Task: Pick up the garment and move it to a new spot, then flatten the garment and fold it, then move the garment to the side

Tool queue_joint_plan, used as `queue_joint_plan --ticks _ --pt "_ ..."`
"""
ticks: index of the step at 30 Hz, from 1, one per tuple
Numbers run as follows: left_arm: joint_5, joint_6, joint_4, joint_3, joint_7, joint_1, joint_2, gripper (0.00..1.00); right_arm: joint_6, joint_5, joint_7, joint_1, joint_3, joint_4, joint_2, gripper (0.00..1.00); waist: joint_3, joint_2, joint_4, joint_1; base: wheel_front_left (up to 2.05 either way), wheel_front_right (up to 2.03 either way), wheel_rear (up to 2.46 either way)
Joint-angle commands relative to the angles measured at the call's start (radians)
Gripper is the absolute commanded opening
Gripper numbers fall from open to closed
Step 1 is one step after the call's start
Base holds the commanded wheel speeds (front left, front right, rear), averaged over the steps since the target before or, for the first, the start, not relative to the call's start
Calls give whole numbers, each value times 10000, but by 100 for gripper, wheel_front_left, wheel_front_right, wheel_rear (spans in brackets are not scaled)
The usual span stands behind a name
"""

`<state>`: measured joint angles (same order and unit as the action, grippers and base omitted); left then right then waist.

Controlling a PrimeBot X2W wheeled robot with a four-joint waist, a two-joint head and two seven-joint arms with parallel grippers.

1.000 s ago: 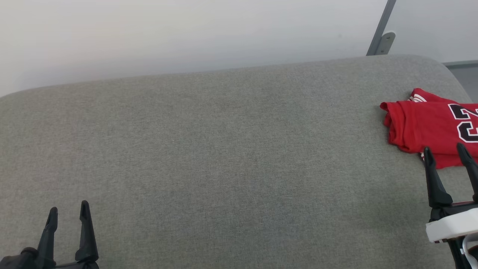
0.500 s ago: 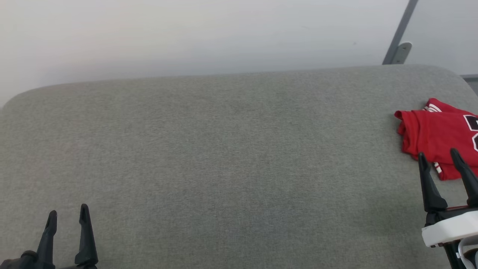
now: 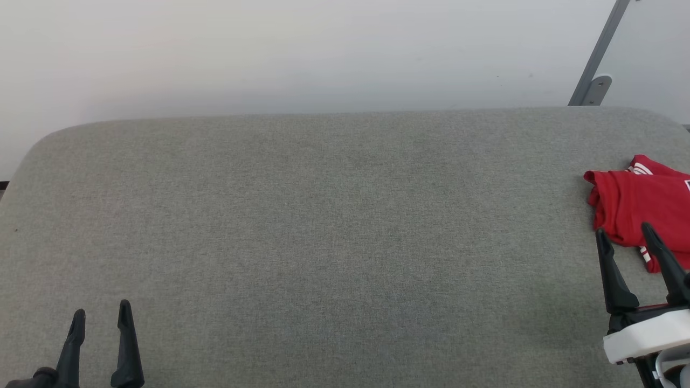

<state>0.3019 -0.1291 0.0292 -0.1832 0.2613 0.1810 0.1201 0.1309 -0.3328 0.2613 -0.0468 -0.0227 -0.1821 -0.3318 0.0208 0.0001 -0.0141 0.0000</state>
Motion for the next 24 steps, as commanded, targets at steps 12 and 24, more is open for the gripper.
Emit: queue_joint_plan --ticks 12,24 --pt "53 -15 4 206 48 121 137 100 -7 -29 41 160 -26 -98 135 100 49 -1 -13 0 0 0 0" --pt "2 -14 112 284 48 -13 218 100 -6 -17 41 190 -147 -84 206 100 122 -1 -28 0 0 0 0"
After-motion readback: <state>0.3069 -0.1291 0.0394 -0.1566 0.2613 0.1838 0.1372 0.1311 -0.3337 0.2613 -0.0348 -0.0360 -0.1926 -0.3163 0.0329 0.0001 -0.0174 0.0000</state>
